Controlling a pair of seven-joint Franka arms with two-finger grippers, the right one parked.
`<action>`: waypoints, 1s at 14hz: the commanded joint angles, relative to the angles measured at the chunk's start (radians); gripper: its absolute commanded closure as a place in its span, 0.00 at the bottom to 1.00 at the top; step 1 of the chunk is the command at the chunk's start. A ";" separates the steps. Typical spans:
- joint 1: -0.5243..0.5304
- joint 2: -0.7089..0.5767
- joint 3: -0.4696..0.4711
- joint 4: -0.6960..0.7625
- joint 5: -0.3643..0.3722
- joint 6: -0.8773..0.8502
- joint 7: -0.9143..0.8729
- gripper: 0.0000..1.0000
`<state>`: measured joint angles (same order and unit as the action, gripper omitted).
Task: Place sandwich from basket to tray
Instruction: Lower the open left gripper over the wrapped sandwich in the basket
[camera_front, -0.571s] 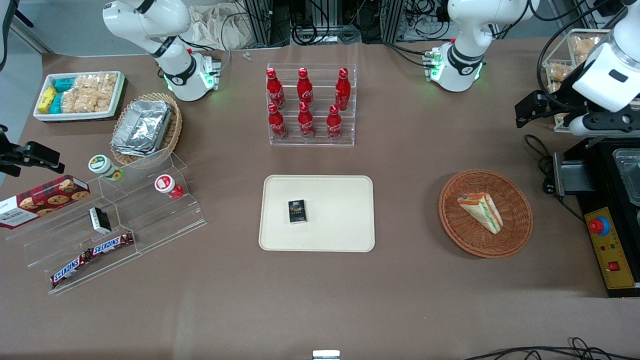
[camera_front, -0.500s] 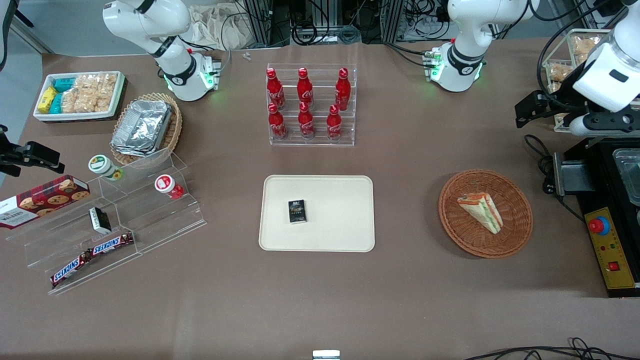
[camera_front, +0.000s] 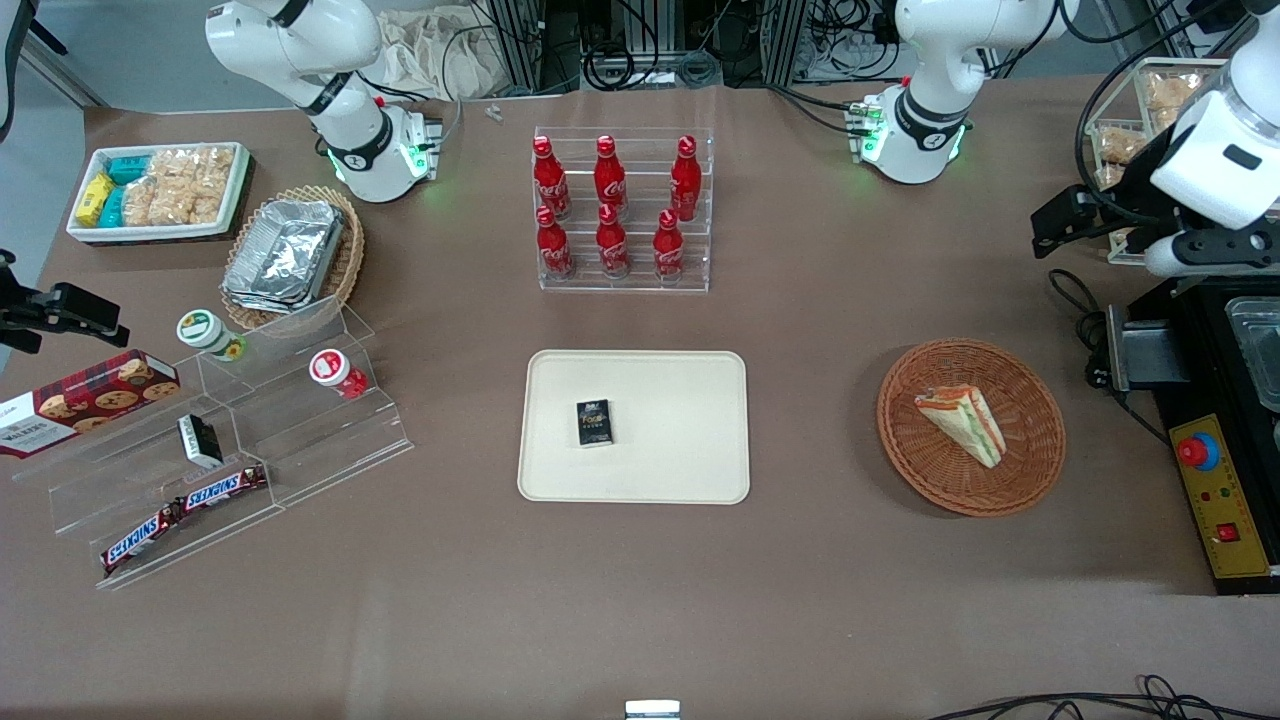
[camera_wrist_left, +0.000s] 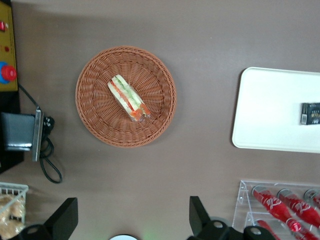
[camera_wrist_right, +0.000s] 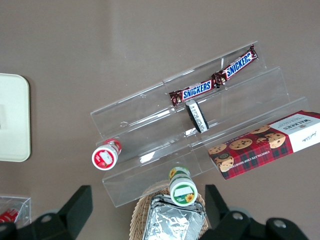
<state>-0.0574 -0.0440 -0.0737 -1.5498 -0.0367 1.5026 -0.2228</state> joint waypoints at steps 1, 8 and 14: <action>0.017 0.023 -0.003 0.016 -0.008 -0.018 -0.105 0.00; 0.060 0.021 -0.001 -0.153 -0.005 0.102 -0.197 0.00; 0.060 0.030 -0.001 -0.367 0.003 0.352 -0.355 0.00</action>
<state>-0.0007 -0.0009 -0.0703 -1.8446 -0.0365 1.7797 -0.5282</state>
